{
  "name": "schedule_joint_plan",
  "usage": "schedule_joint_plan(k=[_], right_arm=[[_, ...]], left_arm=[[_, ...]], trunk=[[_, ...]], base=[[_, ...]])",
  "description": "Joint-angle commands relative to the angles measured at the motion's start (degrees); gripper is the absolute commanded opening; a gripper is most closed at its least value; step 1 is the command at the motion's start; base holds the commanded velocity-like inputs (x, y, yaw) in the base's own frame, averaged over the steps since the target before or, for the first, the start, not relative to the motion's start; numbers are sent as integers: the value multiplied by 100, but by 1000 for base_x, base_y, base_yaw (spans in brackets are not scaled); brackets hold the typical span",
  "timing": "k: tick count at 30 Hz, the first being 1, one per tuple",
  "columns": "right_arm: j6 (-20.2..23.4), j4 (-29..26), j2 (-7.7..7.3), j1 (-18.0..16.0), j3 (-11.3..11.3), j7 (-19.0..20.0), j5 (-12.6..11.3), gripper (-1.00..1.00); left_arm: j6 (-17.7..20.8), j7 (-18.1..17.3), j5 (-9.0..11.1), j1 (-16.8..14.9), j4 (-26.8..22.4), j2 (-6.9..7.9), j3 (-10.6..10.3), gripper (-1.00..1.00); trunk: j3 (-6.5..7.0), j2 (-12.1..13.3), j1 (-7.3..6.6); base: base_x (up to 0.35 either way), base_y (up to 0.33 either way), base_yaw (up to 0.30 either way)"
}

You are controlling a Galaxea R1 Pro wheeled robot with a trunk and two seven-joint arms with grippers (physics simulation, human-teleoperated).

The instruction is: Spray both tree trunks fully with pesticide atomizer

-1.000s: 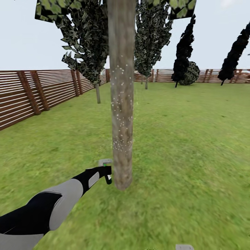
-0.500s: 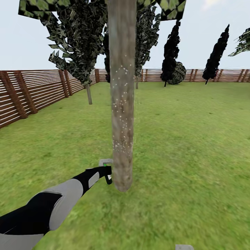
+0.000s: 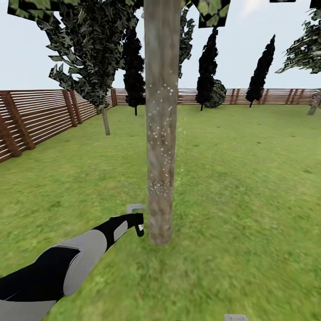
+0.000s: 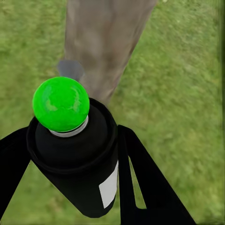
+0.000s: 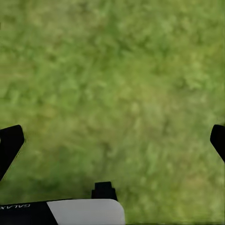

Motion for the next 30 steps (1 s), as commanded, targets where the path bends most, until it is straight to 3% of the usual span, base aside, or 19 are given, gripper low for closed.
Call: schedule_joint_plan(k=[1,9,18,30], right_arm=[[-14,3,1,-5,49,-17,-46,100],[-8,3,1,-5,49,-15,-46,100],[-7,3,1,-4,49,-15,-46,100],[-8,3,1,-4,49,-11,-46,100]], left_arm=[[35,-15,59,-1,-11,2,-34,-100],[35,-15,59,-1,-11,2,-34,-100],[35,-15,59,-1,-11,2,-34,-100],[35,-15,59,-1,-11,2,-34,-100]], trunk=[[-8,-7,1],[-8,-7,1],[-8,-7,1],[-8,-7,1]], base=[[0,350,-299],[0,350,-275],[0,350,-45],[0,350,-280]])
